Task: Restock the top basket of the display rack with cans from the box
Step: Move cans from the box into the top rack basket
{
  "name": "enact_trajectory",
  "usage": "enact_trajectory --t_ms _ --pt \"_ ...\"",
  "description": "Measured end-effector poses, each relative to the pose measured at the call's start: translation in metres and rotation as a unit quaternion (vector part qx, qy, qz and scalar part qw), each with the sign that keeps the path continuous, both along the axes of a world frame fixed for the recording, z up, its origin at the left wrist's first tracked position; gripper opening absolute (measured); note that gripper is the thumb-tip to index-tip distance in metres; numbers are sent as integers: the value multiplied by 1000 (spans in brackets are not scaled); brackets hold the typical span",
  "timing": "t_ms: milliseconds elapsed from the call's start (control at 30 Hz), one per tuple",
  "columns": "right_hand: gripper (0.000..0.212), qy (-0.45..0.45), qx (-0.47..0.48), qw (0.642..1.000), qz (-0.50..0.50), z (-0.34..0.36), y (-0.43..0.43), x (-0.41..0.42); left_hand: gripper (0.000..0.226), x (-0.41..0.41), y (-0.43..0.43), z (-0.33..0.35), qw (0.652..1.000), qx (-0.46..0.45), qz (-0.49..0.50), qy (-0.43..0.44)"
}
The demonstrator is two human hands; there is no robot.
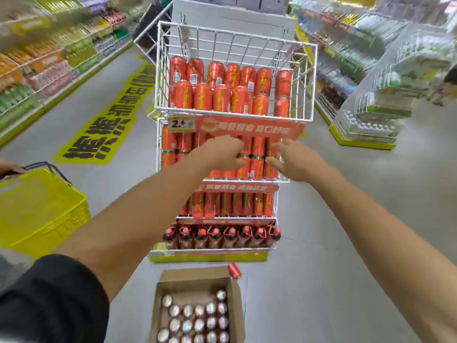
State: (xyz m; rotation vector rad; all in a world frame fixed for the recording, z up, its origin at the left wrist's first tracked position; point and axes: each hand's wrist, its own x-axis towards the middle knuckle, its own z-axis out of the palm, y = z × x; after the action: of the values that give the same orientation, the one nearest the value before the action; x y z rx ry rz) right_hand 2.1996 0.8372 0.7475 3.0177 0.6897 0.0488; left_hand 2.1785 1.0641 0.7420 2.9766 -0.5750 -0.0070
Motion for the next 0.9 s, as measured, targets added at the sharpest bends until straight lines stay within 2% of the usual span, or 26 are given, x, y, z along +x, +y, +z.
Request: enact_trajectory --t_ms 133,233,333,467,600,733,900 --pt "55 70 7 997 41 -76 38 -2 40 -11 27 -73 997 -6 47 68" --pt "52 135 6 986 94 -153 71 -12 37 -32 58 -147 987 -16 85 137" --pt "51 214 2 969 128 -238 95 -32 33 -70 87 -223 962 -13 142 233" --pt "51 316 -19 938 143 -342 106 -70 46 -129 116 -332 923 -10 214 320" --pt "53 387 -37 913 125 -434 97 -108 37 -169 117 -426 885 -32 240 398" --pt "41 419 -48 900 110 -536 89 -133 42 -191 106 -531 866 -46 234 439" --pt "42 428 -44 896 108 -694 105 -146 31 -211 102 -680 872 -76 227 426"
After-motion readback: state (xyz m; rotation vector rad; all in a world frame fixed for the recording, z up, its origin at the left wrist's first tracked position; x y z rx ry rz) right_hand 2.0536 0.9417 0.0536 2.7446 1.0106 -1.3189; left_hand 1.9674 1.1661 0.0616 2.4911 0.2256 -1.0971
